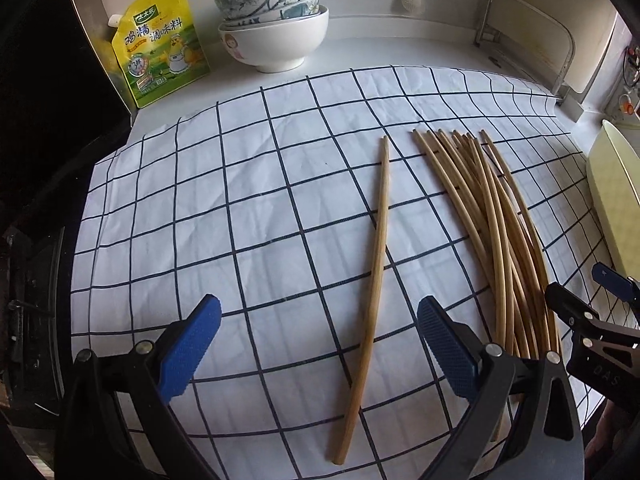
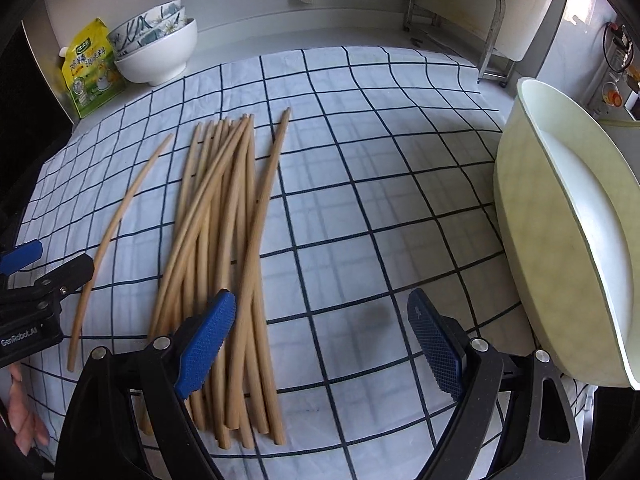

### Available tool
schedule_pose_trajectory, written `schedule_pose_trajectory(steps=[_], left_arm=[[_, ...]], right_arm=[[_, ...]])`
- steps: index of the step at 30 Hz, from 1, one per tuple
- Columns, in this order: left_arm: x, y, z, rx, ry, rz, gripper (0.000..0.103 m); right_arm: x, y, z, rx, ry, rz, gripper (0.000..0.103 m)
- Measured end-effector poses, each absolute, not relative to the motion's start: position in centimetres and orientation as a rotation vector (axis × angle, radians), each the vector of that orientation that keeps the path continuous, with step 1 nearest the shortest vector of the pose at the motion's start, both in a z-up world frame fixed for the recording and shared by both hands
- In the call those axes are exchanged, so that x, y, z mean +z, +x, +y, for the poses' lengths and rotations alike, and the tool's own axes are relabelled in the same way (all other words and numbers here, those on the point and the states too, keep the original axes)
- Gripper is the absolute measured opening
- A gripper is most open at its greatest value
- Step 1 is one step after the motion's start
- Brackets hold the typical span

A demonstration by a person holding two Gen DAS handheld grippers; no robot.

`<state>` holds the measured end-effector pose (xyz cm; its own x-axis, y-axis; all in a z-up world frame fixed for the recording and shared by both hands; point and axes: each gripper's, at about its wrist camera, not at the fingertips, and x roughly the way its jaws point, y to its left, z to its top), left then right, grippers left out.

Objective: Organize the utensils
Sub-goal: 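Lower the right gripper onto one wooden chopstick and close while the left gripper grasps another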

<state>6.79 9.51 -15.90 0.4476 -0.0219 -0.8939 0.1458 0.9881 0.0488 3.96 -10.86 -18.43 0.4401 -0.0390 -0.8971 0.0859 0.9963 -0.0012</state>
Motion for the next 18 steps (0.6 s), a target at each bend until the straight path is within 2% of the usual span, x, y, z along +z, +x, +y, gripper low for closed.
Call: schedule_pose_trajectory(steps=[18], left_arm=[[-17.6, 7.1, 9.5, -0.111, 0.098, 1.131, 0.097]], right_arm=[[-18.3, 3.3, -12.8, -0.162, 0.054, 1.093, 0.084]])
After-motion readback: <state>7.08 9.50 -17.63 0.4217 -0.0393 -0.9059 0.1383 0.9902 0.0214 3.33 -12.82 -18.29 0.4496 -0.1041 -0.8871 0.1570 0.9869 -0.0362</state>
